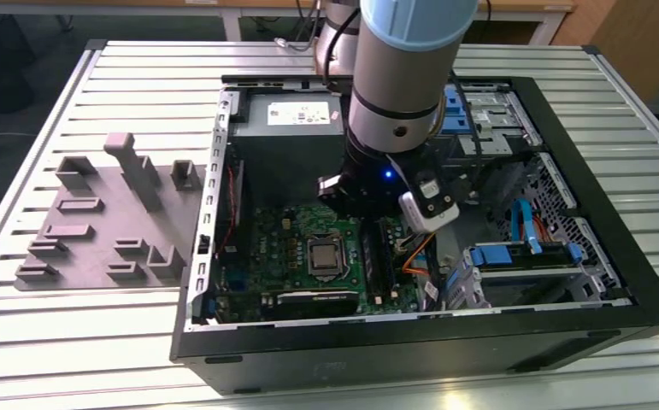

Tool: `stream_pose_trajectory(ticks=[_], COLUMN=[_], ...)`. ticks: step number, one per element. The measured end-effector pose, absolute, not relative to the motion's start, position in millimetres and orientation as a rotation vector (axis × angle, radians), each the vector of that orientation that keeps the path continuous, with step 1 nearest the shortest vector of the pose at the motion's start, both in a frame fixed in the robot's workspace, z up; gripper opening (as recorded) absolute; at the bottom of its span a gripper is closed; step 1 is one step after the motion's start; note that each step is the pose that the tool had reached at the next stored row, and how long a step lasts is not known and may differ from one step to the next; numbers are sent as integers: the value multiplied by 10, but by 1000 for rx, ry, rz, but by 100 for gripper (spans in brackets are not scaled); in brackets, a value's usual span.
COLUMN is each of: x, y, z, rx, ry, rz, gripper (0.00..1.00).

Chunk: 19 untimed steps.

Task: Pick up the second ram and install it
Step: 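Insert the second ram into the second slot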

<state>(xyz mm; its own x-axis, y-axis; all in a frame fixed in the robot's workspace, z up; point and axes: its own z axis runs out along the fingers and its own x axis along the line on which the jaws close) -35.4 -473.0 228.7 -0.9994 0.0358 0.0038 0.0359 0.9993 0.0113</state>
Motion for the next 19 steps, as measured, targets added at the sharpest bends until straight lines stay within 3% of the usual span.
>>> stream_pose_trajectory(ticks=[19], x=[-337], y=[-4769], z=[2184], rx=[-60], ry=[-3137], rz=[-18], gripper=[14])
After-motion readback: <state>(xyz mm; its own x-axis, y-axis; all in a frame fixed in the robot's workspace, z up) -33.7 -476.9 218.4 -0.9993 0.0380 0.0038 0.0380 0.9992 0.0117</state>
